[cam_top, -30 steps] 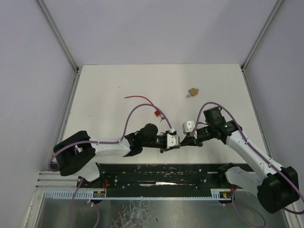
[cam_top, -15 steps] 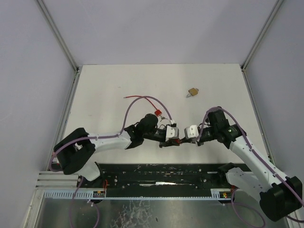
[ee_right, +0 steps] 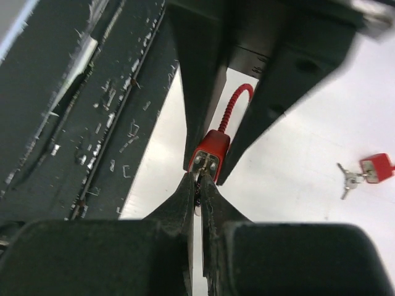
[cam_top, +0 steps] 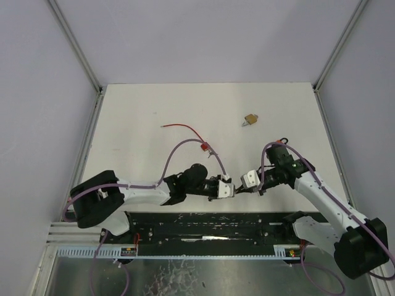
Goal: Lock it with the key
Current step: Lock the lock.
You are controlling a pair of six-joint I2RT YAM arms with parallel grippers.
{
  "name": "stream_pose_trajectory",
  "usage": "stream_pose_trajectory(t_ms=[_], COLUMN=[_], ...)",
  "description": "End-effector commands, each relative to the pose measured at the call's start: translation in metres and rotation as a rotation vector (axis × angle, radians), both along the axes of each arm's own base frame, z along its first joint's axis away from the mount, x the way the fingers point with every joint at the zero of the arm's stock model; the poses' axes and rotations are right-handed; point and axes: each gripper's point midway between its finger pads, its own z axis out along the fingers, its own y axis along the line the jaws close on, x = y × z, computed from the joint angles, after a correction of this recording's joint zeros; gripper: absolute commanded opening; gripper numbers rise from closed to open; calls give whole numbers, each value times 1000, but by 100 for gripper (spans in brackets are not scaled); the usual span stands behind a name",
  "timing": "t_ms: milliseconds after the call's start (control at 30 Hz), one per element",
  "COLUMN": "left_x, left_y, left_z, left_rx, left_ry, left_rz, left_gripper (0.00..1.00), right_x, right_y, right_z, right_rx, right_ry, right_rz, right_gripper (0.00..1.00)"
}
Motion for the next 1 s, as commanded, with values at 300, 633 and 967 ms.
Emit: stream_pose_trajectory(t_ms=[300, 633, 967], left_x=[-13, 60, 45], left_y=[16, 31, 27], left_z=[-27, -26, -23], left_rx=[166, 250, 203], left_ry=[169, -168, -267], left_rz=[-88, 378, 280], left_gripper=[1, 0, 0], right_x=[10, 12, 16], right_y=[-11, -11, -11], right_z=[16, 14, 16], right_rx=[39, 30, 46], right_ry=[-198, -163, -219], right_rz=[2, -27, -42], right_gripper=[0, 0, 0])
